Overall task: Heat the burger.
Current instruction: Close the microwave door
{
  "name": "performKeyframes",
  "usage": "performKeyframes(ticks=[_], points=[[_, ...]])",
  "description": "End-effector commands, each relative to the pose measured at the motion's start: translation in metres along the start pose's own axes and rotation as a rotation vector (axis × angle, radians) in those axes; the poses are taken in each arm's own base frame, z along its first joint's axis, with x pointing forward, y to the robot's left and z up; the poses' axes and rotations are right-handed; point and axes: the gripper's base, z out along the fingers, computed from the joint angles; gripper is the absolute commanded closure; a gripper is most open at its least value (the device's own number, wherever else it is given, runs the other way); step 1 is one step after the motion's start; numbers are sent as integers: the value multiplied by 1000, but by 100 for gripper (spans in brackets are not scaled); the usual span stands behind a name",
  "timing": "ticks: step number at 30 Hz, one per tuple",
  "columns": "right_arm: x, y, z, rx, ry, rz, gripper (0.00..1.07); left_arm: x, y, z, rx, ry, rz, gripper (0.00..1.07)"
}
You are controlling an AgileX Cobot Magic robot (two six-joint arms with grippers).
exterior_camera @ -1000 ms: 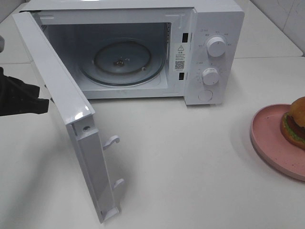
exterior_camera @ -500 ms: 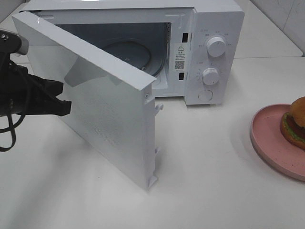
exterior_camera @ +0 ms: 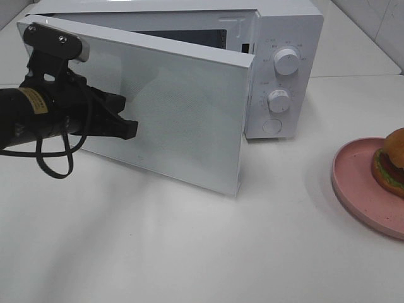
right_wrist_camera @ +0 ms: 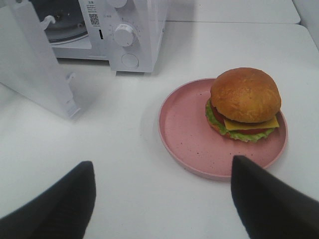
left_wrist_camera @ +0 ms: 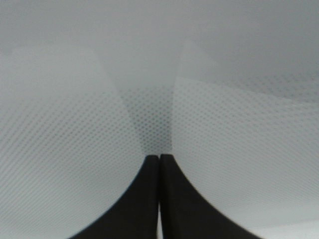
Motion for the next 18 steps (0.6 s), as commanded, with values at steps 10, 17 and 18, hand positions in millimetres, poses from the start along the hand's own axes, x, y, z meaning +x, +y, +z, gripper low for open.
performKeyframes(ticks=[10,17,18], points=[[1,0,-3,0,-35,-5,37,-25,-19,36,51,-69,18,106],[1,0,-3,0,-35,-5,37,-38,-20,53,51,-89,18,106],[1,0,-3,0,-35,-5,37,-44,-20,58,50,-92,18,106]])
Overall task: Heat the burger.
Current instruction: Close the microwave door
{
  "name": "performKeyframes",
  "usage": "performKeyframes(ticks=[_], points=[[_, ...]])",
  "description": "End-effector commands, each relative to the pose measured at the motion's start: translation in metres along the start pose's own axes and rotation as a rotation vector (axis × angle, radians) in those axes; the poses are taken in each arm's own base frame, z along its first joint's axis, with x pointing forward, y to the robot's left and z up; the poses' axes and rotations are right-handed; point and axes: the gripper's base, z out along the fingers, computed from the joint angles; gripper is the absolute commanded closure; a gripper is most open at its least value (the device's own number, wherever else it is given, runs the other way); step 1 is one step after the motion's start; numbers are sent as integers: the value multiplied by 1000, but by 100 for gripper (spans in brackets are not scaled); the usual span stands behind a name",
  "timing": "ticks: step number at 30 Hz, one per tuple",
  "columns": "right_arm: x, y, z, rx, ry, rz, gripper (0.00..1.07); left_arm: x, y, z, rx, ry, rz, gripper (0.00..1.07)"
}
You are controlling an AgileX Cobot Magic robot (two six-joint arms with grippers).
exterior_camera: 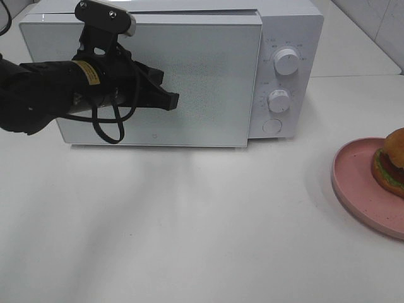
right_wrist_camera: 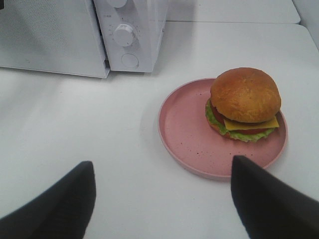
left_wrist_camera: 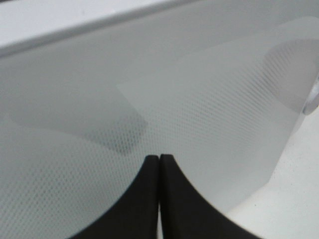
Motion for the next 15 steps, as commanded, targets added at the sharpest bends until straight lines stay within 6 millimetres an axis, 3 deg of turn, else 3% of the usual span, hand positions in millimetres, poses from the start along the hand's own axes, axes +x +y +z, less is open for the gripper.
performKeyframes(ticks=[1,15], points=[[1,0,-3,0,-35,-5,37,-8,-1,6,4,-12,-5,106],[1,0,-3,0,-35,-5,37,-24,0,45,2,48,-4,106]])
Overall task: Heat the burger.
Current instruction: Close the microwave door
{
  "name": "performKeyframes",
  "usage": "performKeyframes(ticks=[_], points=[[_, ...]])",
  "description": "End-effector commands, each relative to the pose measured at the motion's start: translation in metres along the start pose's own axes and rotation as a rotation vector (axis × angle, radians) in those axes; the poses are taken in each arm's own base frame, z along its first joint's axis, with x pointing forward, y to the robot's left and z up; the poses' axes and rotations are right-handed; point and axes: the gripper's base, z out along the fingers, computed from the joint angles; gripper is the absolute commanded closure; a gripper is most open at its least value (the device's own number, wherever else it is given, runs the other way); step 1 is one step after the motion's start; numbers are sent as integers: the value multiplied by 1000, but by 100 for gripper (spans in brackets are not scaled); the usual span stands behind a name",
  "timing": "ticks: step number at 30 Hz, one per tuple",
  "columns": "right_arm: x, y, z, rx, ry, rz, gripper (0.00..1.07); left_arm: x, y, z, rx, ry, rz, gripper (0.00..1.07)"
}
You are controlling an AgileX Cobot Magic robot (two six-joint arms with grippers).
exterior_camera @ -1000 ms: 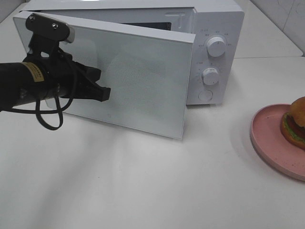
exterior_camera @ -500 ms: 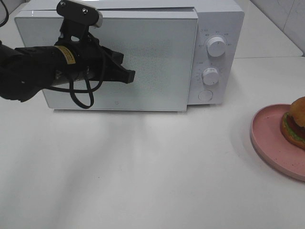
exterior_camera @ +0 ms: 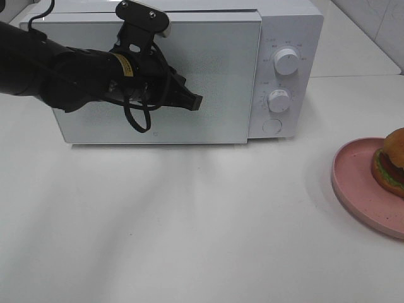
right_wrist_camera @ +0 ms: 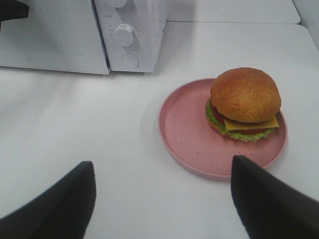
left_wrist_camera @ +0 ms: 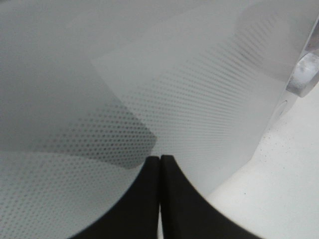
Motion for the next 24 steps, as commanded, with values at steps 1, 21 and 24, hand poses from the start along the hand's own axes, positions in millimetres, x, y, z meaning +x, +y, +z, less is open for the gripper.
performKeyframes(ticks=[1,21,24], points=[[1,0,-3,0,-35,-5,37,-20,10,11,-27,-87,-46,106],[1,0,-3,0,-35,-5,37,-33,-18,33,34,71,1,106],[1,0,-3,0,-35,-5,37,-28,-28,25,52,191,77,106]])
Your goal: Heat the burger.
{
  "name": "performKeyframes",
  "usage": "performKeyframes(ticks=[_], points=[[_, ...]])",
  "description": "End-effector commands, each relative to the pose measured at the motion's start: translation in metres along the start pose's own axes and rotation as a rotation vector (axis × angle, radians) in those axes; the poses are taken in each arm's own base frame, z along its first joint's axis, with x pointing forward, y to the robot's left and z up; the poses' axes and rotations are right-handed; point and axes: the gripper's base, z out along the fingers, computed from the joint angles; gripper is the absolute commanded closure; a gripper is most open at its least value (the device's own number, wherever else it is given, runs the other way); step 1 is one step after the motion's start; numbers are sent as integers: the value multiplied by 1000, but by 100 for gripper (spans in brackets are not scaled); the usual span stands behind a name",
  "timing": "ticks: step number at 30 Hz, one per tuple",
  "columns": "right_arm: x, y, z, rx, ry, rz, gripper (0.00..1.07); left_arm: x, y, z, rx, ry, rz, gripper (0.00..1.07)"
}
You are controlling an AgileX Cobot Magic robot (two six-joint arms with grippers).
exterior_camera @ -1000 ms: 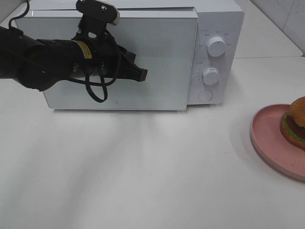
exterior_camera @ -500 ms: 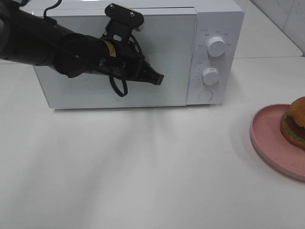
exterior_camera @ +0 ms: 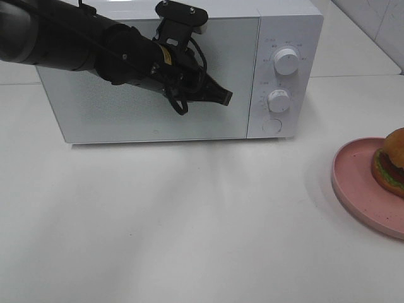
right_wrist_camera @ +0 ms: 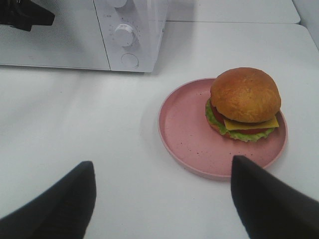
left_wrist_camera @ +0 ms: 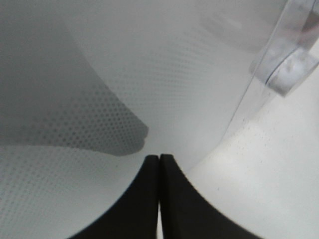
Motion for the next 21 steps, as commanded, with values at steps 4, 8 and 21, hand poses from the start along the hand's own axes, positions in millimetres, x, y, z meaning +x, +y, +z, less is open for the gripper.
performKeyframes(ticks=[4,8,21], points=[[1,0,-3,0,-35,-5,37,-6,-10,-18,1,90,122,106],[1,0,-3,0,-35,-5,37,-12,-17,-37,5,142,141,106],[1,0,-3,0,-35,-5,37,-12,-8,-108,-22,447,100,106]])
